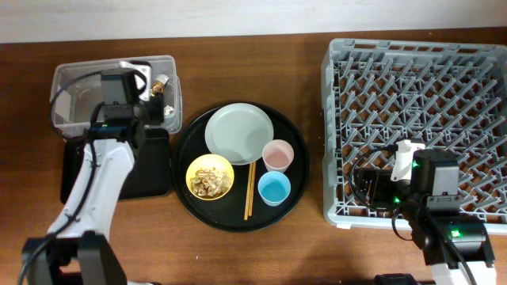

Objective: Sort waste into correct bins and load items into the dishwasher rack
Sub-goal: 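Drop the tissue into the clear plastic bin with left gripper, then grasp the yellow bowl of food scraps with the left gripper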

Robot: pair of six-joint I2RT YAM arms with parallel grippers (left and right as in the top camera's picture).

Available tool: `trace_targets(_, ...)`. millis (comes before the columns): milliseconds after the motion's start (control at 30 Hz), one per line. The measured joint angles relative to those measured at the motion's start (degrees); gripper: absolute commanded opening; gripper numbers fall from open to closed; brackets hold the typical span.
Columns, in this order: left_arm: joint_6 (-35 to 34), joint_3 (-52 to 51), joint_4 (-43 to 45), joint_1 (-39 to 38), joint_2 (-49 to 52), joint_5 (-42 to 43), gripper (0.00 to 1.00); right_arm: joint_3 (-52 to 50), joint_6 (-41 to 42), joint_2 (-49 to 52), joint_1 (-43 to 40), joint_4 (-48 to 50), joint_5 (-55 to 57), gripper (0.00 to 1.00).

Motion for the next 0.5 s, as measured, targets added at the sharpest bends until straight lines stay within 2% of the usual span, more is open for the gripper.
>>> trace_targets(100, -3.1, 0.0, -11.4, -6.5, -3.5, 3.5, 0.71, 0.1, 0.0, 0.0, 0.0, -0.1, 0.0, 0.98)
trace_targets(233, -13.9, 0.0, -22.0, -16.4, -3.9, 5.4, 0.71, 0.1, 0.1, 0.0, 0.0, -0.1, 0.0, 0.99)
trace_targets(333, -20.9, -2.0, -22.9, -22.3, -3.9, 6.0, 0.65, 0.1, 0.1, 0.0, 0.0, -0.1, 0.0, 0.98)
trace_targets(500, -26.4, -9.0, -19.1, -27.9, -3.9, 5.7, 0.58, 0.1, 0.0, 0.0, 0.0, -0.2, 0.0, 0.98)
